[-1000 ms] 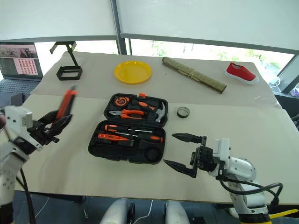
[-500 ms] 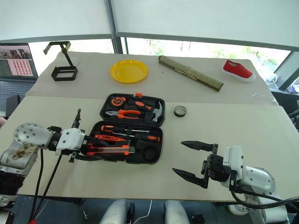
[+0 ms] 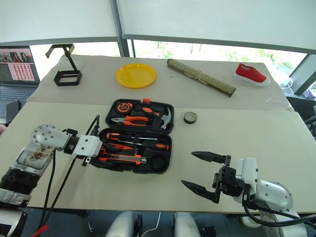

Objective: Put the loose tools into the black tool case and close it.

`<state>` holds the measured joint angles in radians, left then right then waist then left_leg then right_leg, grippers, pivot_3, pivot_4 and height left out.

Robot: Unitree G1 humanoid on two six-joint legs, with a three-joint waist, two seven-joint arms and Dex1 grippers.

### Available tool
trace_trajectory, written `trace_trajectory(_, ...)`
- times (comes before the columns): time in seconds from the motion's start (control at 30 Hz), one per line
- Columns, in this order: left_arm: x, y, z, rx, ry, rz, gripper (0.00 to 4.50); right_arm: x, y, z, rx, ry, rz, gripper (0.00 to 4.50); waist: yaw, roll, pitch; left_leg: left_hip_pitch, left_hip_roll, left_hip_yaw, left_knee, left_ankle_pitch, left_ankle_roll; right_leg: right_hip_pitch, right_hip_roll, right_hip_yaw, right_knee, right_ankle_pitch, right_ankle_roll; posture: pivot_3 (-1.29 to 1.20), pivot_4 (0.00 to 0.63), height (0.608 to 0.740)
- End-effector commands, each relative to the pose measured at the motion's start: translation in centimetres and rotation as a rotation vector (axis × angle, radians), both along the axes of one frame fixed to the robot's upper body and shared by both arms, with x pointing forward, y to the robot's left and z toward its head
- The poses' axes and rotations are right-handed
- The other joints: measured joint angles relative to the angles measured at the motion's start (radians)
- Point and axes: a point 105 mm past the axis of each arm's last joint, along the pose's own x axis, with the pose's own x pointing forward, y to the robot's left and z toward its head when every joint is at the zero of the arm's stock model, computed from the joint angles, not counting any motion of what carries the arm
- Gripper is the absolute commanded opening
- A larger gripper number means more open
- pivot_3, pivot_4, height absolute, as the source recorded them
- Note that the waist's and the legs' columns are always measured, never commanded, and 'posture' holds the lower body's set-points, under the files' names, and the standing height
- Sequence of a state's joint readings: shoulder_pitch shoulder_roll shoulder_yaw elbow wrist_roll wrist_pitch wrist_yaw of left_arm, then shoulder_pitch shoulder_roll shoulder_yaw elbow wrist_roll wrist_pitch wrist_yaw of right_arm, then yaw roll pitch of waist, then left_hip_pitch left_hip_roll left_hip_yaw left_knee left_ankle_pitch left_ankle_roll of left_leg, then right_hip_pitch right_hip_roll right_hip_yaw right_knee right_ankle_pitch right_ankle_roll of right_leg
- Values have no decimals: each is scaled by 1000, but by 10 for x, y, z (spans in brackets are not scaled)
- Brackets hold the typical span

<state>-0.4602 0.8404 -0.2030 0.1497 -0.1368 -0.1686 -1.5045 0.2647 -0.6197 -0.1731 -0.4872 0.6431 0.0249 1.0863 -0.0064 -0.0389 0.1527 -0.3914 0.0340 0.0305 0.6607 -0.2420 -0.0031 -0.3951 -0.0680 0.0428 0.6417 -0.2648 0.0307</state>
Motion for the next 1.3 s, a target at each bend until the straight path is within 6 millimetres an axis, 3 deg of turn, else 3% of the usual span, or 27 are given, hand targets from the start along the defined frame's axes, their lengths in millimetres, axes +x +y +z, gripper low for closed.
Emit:
trace_trajectory(0.03, -11, 3, -15, 77, 81, -20, 1781, -1, 2, 7, 11, -30, 13, 4500, -2, 0, 0, 0, 0, 0, 0, 0, 0, 0, 0, 0, 0, 0, 0, 0, 150, 740)
trace_trajectory(0.1, -8, 4, -15, 76, 80, 8, 2783, 0, 2, 6, 12, -31, 13, 4500, -6, 0, 0, 0, 0, 0, 0, 0, 0, 0, 0, 0, 0, 0, 0, 0, 150, 740)
trace_trajectory(0.13, -6, 2, -14, 62, 66, 7, 2942, 0, 2, 6, 13, -32, 13, 4500, -7, 0, 0, 1, 0, 0, 0, 0, 0, 0, 0, 0, 0, 0, 0, 0, 150, 740)
trace_trajectory(0.23, -3, -5, 1, -40, 54, -7, 4058, 1, 2, 5, 14, -33, 14, 4500, -9, 0, 0, 1, 1, 0, 0, -1, 1, 0, 1, 1, 0, 0, 0, 0, 150, 740)
trace_trajectory(0.43, 1, -10, 42, -284, 89, 36, 4058, 1, 1, 3, 16, -31, 15, 4500, -6, 0, 0, 0, 1, 0, 1, -1, 1, 0, 1, 0, 1, 0, 0, 0, 150, 740)
trace_trajectory(0.53, 0, -8, 49, -336, 91, 43, 4058, 1, 0, 2, 17, -30, 12, 4500, -6, 0, 0, 0, 1, -1, 1, -1, 1, 0, 1, 0, 1, 0, 0, 0, 150, 740)
trace_trajectory(0.67, -6, 0, 30, -316, 117, 40, 2972, 1, 2, -1, 24, -25, 7, 4500, -6, 0, 0, 0, 0, -1, 1, -1, 1, 0, 1, 0, 1, 0, 0, 0, 150, 740)
trace_trajectory(0.83, -13, 3, 5, -246, 144, 26, 955, 2, 7, -3, 34, -24, 9, 4500, -6, 0, 0, 1, 1, 0, 1, -1, 1, 0, 1, 1, 1, 0, 0, 0, 150, 740)
trace_trajectory(0.93, -7, 1, -6, -257, 123, 68, 38, 1, 10, -4, 40, -22, 18, 4500, 1, 0, 0, 1, 0, 0, 1, -1, 1, 1, 1, 0, 1, 0, 0, 0, 150, 740)
trace_trajectory(1.3, -1, -9, -9, -355, 143, 99, 38, 0, 10, -5, 38, -14, 27, 4500, 13, 0, 0, 2, 0, -1, 2, -1, 1, 3, 0, 0, 2, 0, 0, 0, 150, 740)
